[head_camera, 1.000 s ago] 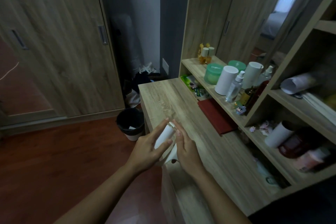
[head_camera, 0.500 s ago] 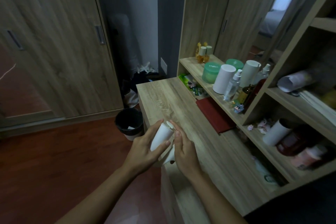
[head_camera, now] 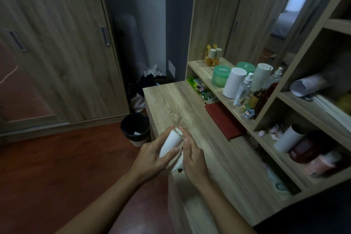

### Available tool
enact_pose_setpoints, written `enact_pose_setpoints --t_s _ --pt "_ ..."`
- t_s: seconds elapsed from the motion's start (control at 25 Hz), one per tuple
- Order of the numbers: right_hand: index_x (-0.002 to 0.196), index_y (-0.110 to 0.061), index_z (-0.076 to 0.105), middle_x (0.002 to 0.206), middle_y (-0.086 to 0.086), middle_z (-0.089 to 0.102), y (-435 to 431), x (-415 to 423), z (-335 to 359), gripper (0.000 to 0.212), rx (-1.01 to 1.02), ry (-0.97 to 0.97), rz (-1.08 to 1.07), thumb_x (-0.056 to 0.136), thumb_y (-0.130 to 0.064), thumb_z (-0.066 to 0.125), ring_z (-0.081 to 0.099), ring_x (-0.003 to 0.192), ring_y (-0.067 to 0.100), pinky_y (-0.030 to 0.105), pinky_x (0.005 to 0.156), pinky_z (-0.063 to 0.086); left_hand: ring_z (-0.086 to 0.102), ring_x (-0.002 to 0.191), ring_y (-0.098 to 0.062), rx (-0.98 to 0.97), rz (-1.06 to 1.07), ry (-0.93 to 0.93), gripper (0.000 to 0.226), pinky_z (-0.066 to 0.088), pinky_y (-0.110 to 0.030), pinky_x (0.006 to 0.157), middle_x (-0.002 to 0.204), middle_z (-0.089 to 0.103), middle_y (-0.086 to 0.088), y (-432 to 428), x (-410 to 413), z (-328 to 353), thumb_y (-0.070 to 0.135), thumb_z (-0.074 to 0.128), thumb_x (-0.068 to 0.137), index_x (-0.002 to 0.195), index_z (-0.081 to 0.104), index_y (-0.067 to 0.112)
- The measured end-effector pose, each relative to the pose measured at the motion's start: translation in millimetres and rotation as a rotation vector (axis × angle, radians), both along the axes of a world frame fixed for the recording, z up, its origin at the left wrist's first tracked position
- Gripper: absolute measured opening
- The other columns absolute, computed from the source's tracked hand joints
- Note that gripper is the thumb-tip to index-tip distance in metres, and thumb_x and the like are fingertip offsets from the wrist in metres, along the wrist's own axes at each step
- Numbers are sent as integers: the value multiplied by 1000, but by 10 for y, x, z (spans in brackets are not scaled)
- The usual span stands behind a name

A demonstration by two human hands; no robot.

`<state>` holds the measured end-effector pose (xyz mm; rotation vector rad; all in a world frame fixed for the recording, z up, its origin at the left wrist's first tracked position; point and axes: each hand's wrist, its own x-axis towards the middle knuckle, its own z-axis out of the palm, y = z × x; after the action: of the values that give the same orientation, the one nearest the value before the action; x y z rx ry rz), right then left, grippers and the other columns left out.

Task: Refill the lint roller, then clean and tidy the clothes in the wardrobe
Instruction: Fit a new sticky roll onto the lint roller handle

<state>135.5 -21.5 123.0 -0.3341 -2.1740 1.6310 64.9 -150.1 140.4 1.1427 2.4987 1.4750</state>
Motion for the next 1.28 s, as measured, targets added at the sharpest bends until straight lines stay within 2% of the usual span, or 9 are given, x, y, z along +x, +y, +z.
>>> enact_pose_setpoints --t_s 0.16,0.36,0.56,0.8,1.04,1.2,1.28 --pt "128 -38 42 125 -23 50 -27 -7 -19 36 -19 19 -19 96 -30 27 43 117 -21 3 96 34 49 115 11 -33 -17 19 67 41 -6 90 128 56 17 -18 -25 -18 56 54 80 141 38 32" --pt "126 -36 41 120 -30 48 -44 8 -42 33 -28 30 -16 100 -21 28 43 115 -23 1 93 34 48 112 12 -62 -23 66 67 40 -3 86 130 59 9 -30 -39 -42 56 53 82 143 37 31" --pt "126 -42 41 122 -31 49 -73 17 -9 34 -2 40 -22 95 -39 26 45 120 -15 5 97 36 57 114 4 86 -32 57 64 47 -15 89 129 60 9 -71 17 -78 51 58 83 141 40 28" --pt "130 -40 38 121 -33 47 -123 46 71 42 49 59 32 91 -47 22 45 118 -18 6 95 38 58 112 3 162 -18 78 60 44 -10 89 128 55 17 -131 30 -35 55 56 84 139 33 47" --pt "125 -45 38 122 -33 47 -64 31 57 36 18 83 13 91 -44 24 44 120 -16 5 97 36 57 115 1 140 -78 54 64 46 -14 91 130 56 15 -64 -1 -39 51 57 85 140 40 24" --pt "121 -48 38 119 -33 47 -56 40 3 35 25 72 4 89 -46 24 43 117 -20 3 94 36 56 116 3 77 -98 55 68 45 -14 92 130 58 10 -47 -29 -40 56 56 83 140 41 23" --pt "122 -50 37 121 -34 46 -50 23 -2 35 -3 51 9 89 -48 24 43 120 -16 7 98 37 56 114 6 52 -91 61 68 43 -9 89 129 58 12 -34 -54 -27 57 56 82 141 40 26"
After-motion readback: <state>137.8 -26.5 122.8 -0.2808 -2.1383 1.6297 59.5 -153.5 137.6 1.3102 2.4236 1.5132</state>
